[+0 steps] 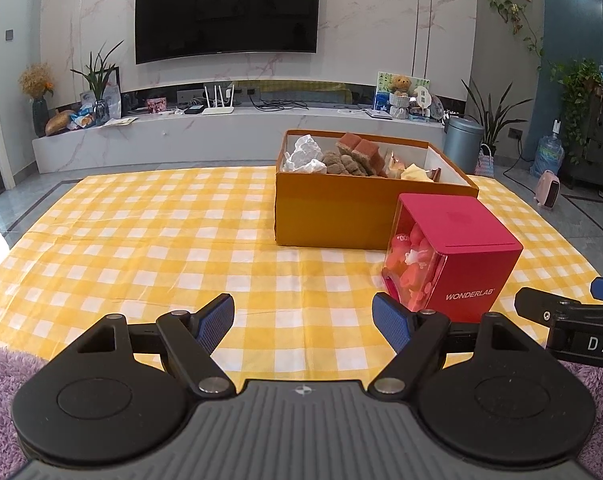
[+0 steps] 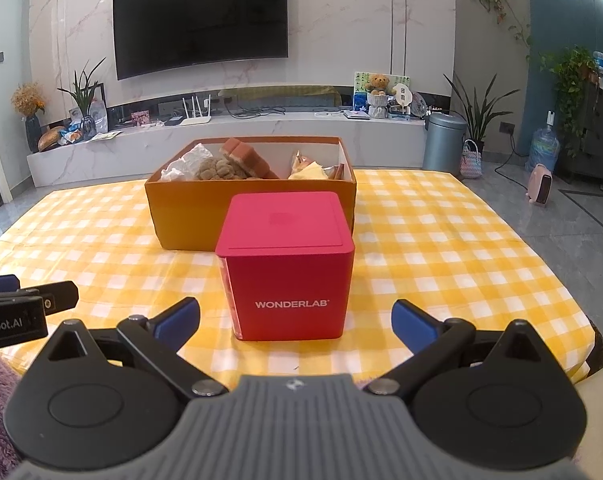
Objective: Organize soft objects
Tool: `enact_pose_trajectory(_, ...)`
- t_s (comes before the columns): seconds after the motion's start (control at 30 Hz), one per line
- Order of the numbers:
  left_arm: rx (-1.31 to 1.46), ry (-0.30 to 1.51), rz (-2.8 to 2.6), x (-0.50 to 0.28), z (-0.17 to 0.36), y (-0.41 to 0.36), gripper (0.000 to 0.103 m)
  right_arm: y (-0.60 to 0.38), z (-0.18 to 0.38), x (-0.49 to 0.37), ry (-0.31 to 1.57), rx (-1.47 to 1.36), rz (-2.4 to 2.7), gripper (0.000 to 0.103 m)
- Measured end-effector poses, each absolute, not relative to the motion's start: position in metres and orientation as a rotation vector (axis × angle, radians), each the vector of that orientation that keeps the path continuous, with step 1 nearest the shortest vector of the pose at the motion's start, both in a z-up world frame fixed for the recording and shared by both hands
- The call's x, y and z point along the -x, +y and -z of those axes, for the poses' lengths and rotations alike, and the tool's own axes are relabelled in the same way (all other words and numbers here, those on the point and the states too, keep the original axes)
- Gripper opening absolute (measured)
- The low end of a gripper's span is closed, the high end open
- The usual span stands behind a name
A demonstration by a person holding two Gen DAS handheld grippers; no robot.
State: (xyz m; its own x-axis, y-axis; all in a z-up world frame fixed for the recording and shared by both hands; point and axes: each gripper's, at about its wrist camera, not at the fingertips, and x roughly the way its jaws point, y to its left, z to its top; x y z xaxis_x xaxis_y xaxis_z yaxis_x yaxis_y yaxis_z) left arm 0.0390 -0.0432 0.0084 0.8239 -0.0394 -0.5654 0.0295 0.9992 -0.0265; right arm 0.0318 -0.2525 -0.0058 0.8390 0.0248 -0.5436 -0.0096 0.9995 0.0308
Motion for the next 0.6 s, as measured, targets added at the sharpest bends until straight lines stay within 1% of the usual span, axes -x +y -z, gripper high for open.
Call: enact_pose_trajectory(0.6, 0.016, 0.598, 0.025, -0.0390, -0.0105, -0.0388, 0.092, -0.2496, 0.0054, -0.0291, 0.567, -0.012, -0.019, 0.100)
